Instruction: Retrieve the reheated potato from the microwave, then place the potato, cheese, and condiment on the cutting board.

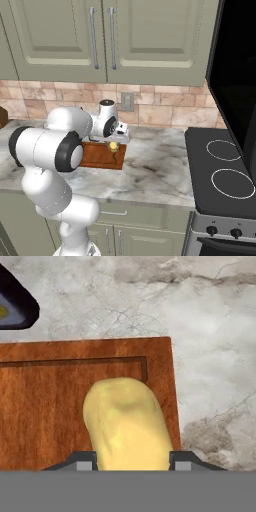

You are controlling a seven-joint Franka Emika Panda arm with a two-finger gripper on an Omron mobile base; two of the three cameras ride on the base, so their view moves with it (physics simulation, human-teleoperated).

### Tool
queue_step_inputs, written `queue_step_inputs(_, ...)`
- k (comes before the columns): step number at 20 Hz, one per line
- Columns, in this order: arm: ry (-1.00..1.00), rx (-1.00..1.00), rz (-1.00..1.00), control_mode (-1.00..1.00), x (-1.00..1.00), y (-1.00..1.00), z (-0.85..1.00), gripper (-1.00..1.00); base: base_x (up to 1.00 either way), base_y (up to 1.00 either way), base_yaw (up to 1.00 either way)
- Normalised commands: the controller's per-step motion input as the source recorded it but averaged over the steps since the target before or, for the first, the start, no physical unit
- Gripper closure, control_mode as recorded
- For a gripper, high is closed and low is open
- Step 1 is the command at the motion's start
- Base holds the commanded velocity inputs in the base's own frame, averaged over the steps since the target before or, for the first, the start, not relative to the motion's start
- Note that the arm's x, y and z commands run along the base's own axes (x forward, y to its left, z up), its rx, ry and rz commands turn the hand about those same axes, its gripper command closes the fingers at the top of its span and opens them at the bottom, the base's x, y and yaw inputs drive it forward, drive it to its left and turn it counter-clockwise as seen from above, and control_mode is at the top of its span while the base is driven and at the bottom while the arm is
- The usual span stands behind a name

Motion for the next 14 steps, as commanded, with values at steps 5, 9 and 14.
queue_step_inputs(5, 0.0, 0.0, 0.01, -1.0, 0.14, -0.07, -0.25, 1.0, 0.0, 0.0, 0.0)
queue_step_inputs(9, 0.0, 0.0, 0.0, -1.0, 0.09, -0.04, -0.28, 1.0, 0.0, 0.0, 0.0)
queue_step_inputs(14, 0.0, 0.0, 0.0, -1.0, 0.08, 0.0, -0.28, 1.0, 0.0, 0.0, 0.0)
